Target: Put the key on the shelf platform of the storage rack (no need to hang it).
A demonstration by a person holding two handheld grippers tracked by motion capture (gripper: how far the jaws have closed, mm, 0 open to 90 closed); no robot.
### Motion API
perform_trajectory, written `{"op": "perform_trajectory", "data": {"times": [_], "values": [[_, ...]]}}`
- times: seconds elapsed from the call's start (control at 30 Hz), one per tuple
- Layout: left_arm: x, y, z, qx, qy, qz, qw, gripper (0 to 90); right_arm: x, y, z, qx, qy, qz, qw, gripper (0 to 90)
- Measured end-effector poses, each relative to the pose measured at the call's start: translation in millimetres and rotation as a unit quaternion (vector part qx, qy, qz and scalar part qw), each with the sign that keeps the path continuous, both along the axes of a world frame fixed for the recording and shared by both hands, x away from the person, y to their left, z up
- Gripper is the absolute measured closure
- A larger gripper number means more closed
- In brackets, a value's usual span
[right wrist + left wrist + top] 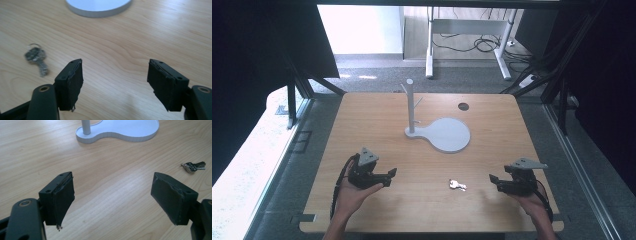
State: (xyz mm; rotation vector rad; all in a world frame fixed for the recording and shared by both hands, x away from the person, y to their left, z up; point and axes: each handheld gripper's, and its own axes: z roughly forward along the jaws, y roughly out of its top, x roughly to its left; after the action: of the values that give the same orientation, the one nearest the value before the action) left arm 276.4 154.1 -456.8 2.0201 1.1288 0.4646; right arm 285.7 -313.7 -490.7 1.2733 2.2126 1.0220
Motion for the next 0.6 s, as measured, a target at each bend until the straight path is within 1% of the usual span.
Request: {"op": "perform_trajectory", "data": {"times": [0.03, 0.07, 0.1, 0.13, 0.17, 0.2, 0.23, 0.27, 0.3, 0.37, 0.4, 0.43, 0.47, 0.53, 0.57, 0.6], "values": [[0.4, 0.6, -0.5, 0.004, -0.001, 0.000, 1.0000, 19.2, -1.6, 7.9, 4.6, -0.005, 0.005, 0.021, 0.9998, 32.5], [0.4, 1.2, -1.7, 0.003, 0.000, 0.000, 1.0000, 19.3, -1.9, 11.1, 6.4, -0.010, 0.009, 0.030, 0.9994, 33.4], [0.2, 1.3, -4.3, 0.000, 0.001, -0.001, 1.0000, 19.3, -1.9, 11.1, 6.4, -0.010, 0.009, 0.030, 0.9994, 33.4], [0.7, 1.0, -10.2, 0.015, 0.008, -0.011, 0.9998, 19.1, -2.6, 21.0, 12.0, -0.025, 0.024, 0.054, 0.9979, 35.5], [0.7, 1.0, -10.2, 0.015, 0.008, -0.011, 0.9998, 19.1, -2.6, 21.0, 12.0, -0.025, 0.024, 0.054, 0.9979, 35.5], [1.4, 1.3, -12.8, 0.019, 0.011, -0.012, 0.9997, 19.1, -1.9, 26.4, 14.2, -0.033, 0.031, 0.069, 0.9966, 35.6], [2.6, 2.7, -14.8, 0.023, 0.014, -0.011, 0.9996, 19.1, -1.0, 32.9, 16.0, -0.042, 0.042, 0.081, 0.9950, 35.5], [3.0, 3.5, -15.8, 0.023, 0.016, -0.010, 0.9996, 19.1, 0.7, 41.6, 17.5, -0.055, 0.056, 0.095, 0.9924, 35.2], [2.9, 4.5, -16.5, 0.023, 0.016, -0.009, 0.9996, 19.1, 3.6, 54.4, 18.2, -0.072, 0.071, 0.112, 0.9884, 34.5], [-0.5, 8.4, -16.5, 0.016, 0.016, -0.010, 0.9997, 19.1, 7.0, 67.3, 18.2, -0.083, 0.083, 0.133, 0.9841, 34.7], [-0.5, 8.4, -16.5, 0.016, 0.016, -0.010, 0.9997, 19.2, 7.0, 67.3, 18.2, -0.083, 0.083, 0.133, 0.9841, 34.7], [-2.3, 10.3, -16.1, 0.013, 0.014, -0.008, 0.9998, 19.3, 9.6, 79.3, 17.8, -0.090, 0.099, 0.149, 0.9798, 35.5], [-4.0, 12.4, -15.7, 0.010, 0.013, -0.007, 0.9999, 19.3, 9.6, 79.3, 17.8, -0.090, 0.099, 0.149, 0.9798, 35.5], [-5.7, 17.3, -15.6, 0.009, 0.012, -0.004, 0.9999, 19.3, 13.1, 90.8, 16.7, -0.105, 0.105, 0.163, 0.9754, 36.6], [-5.5, 19.7, -15.3, 0.010, 0.012, 0.001, 0.9999, 19.3, 15.5, 102.1, 15.7, -0.118, 0.112, 0.170, 0.9719, 37.5], [-5.5, 19.7, -15.3, 0.010, 0.012, 0.001, 0.9999, 19.3, 15.5, 102.1, 15.7, -0.118, 0.112, 0.170, 0.9719, 37.5]]}}
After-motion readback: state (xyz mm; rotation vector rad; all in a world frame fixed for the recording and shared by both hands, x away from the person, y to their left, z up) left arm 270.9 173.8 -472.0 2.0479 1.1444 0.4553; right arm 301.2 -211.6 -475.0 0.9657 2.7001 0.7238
